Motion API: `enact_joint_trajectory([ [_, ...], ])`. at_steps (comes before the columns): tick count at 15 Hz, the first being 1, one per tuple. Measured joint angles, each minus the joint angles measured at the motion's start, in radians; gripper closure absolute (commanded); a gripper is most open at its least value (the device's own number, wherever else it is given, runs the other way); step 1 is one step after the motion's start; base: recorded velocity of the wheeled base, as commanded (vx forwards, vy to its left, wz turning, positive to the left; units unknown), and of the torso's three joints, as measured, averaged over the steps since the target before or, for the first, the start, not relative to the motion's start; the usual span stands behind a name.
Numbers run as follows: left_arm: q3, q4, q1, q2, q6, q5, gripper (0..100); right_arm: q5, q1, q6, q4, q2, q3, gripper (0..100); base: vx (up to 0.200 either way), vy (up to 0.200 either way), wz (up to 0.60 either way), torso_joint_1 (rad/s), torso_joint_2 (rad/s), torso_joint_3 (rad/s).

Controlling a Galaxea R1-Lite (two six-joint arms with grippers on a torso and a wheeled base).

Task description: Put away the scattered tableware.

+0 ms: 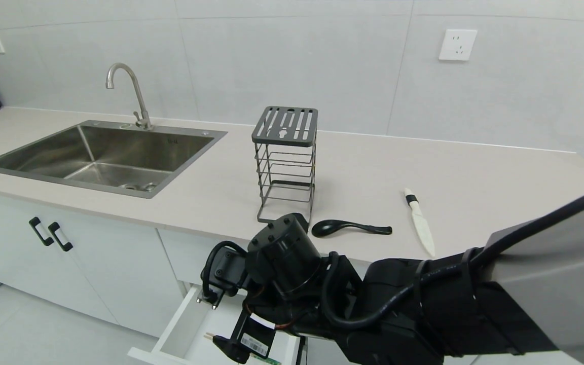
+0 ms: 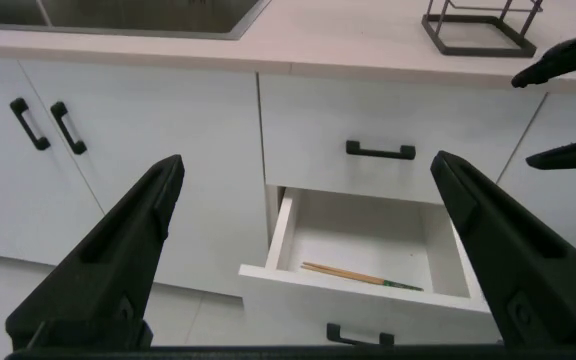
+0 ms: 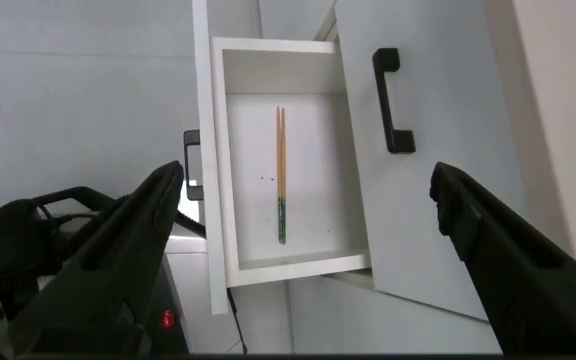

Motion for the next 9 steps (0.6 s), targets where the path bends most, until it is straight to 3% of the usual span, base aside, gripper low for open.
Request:
enact_joint_trajectory([
  [9, 0.0, 0.0, -0.001, 0.0, 0.0, 0.0, 0, 0.002, 0.0, 0.001, 0.036, -0.009, 0.013, 0, 0.0, 0.0, 0.0, 0.269, -0.56, -0.295],
])
